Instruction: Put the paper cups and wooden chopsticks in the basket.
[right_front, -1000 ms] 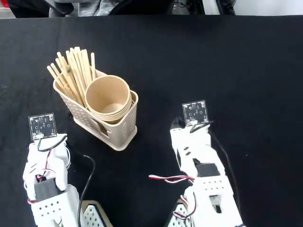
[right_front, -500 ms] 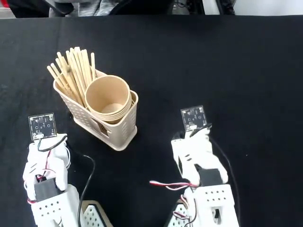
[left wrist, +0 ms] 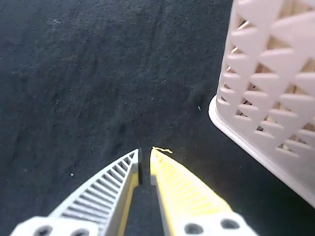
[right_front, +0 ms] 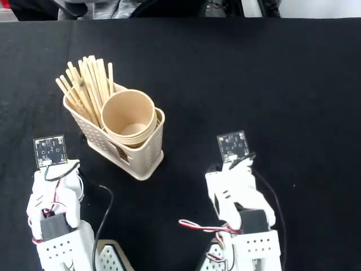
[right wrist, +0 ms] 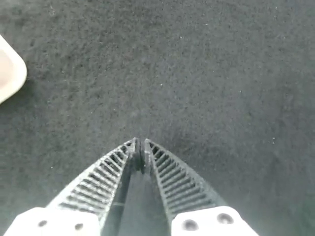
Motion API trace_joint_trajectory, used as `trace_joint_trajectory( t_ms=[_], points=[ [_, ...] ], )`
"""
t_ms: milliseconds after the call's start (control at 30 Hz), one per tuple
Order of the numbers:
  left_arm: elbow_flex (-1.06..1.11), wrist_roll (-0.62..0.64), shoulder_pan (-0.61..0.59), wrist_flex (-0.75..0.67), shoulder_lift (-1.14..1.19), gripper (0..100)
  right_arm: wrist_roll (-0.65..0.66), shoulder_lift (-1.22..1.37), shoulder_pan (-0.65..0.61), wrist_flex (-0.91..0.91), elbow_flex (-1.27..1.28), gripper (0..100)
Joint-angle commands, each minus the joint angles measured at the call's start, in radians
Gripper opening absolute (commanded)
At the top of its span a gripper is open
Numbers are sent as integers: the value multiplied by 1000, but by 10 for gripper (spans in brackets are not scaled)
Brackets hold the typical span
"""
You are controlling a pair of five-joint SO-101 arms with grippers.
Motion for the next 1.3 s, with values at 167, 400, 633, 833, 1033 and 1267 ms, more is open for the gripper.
trace_joint_trajectory(
  t_ms=[167,400,633,833,1033,1267],
  points=[
    [18,2,-8,6,-9,55,5,-56,157,25,-4,13],
    [18,2,-7,6,-9,55,-2,-56,160,26,-4,13],
    [18,2,-7,6,-9,55,2,-51,164,26,-4,13],
    [18,2,-7,6,-9,55,2,-51,164,26,-4,13],
    [18,2,-7,6,-9,55,2,-51,166,26,-4,13],
    [18,2,-7,6,-9,55,2,-51,166,26,-4,13]
  ],
)
